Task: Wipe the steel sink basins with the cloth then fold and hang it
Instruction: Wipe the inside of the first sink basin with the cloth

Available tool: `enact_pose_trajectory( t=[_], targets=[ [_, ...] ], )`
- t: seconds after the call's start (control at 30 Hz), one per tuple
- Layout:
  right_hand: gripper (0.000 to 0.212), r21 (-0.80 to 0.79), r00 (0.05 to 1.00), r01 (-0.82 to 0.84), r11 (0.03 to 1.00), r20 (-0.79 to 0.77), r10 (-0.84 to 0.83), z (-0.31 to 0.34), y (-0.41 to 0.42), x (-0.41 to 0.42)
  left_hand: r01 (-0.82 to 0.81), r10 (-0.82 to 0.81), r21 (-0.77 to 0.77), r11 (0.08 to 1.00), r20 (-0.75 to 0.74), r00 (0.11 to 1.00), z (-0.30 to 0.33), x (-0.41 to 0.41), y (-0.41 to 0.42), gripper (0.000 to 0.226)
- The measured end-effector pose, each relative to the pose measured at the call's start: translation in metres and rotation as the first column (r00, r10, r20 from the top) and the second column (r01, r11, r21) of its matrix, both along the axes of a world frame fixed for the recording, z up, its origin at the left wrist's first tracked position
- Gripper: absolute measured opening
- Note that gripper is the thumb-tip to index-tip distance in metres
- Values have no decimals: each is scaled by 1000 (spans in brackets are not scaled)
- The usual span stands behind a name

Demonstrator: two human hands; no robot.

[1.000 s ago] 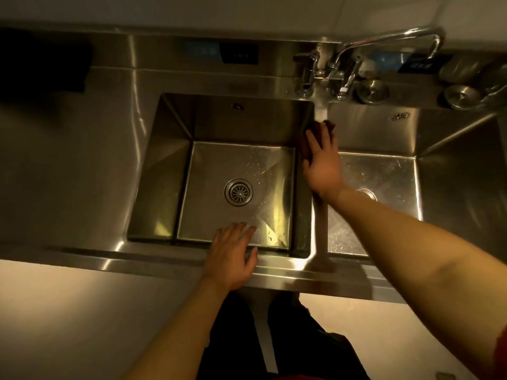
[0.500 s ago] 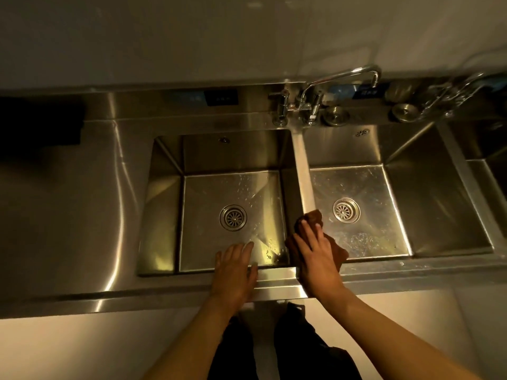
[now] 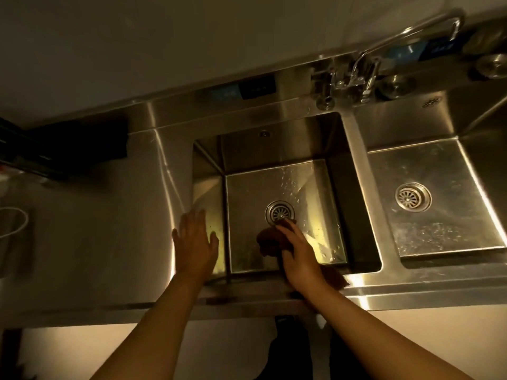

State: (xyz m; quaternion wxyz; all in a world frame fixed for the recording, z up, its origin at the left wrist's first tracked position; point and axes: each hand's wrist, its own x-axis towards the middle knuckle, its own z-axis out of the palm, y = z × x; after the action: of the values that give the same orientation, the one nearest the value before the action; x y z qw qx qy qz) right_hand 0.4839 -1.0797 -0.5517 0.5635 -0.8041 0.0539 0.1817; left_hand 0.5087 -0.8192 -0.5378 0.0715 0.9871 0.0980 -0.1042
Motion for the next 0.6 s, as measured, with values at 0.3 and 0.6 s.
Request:
enact_pose_trajectory(
  t=[0.3, 0.6],
  targets=[
    [46, 354, 951, 207, 912, -293, -102, -45, 81, 33, -169, 179, -71, 983, 184, 967, -41, 43, 39, 63],
    [35, 438, 800, 350, 828, -600, -20, -65, 176, 67, -251, 294, -209, 945, 212, 932, -47, 45, 46, 58]
  ],
)
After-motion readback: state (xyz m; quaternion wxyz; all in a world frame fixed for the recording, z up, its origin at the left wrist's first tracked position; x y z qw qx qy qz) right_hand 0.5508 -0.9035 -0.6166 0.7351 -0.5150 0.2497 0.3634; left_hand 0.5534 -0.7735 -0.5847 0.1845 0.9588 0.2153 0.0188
